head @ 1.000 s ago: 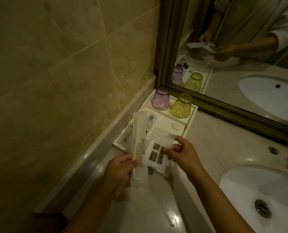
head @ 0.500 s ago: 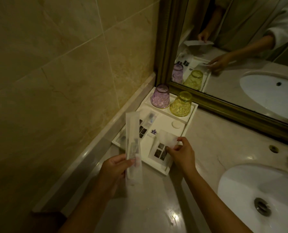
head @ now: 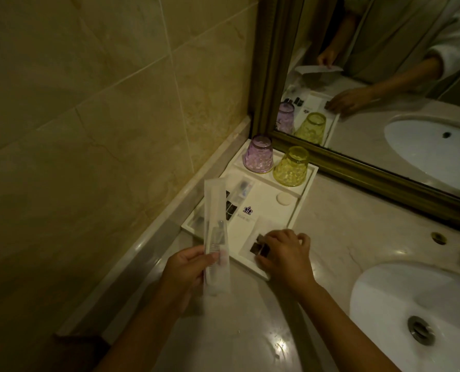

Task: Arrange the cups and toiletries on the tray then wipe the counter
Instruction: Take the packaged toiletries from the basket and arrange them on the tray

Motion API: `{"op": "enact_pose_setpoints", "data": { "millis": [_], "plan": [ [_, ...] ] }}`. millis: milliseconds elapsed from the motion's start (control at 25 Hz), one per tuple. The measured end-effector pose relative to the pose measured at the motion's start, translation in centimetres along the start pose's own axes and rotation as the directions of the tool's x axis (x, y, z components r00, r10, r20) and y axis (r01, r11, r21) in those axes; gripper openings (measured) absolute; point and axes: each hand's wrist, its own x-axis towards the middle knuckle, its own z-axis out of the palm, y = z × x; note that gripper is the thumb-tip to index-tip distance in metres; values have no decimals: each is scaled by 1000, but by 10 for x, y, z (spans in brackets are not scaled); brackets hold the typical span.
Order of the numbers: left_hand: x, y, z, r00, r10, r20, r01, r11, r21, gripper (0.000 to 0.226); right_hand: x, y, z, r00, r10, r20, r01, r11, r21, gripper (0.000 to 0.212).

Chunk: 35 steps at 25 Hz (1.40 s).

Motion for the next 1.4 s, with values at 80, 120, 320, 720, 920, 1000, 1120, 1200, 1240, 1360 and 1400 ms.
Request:
{"op": "enact_pose_setpoints", "data": {
  "millis": [80,120,320,720,920,1000,1120,1200,1240,1360,1400],
  "plan": [
    [-1,1,1,1000,-14,28,14,1000,-3,16,-3,0,0,1000,-6,11,6,999,-40,37],
    [0,2,2,998,-32,56,33,999,-17,16,-4,-4,-2,999,-16,-51,17,999,27,34],
    [-2,7,12,929,-158,335,196,977,-82,18,11,-43,-45,946,-66,317,-287,284,915,29],
    [4,10,2,970,-133,205,100,982,163,25,23,-33,-48,929,149,338,-355,112,928,9],
    [21,11,9,996,59,61,-76,942,326,12,41,-32,-46,900,309,308,-377,194,906,11],
    [28,10,15,987,160,-13,-142,907,397,14,58,-24,-43,865,420,274,-394,230,890,9],
    [34,9,12,873,476,104,-369,506,780,45,86,-11,-40,822,527,215,-442,353,825,10],
    [38,8,9,863,400,309,-399,166,902,62,100,-10,-31,811,546,208,-489,439,753,15],
    [39,6,7,873,331,359,-392,37,919,64,104,-12,-25,811,546,211,-504,468,726,15],
    [45,-5,5,879,226,421,-401,-131,907,65,110,-21,-8,802,557,217,-528,490,694,25],
    [49,-9,2,878,207,432,-403,-166,900,65,111,-22,-3,807,553,208,-521,500,692,34]
  ]
}}
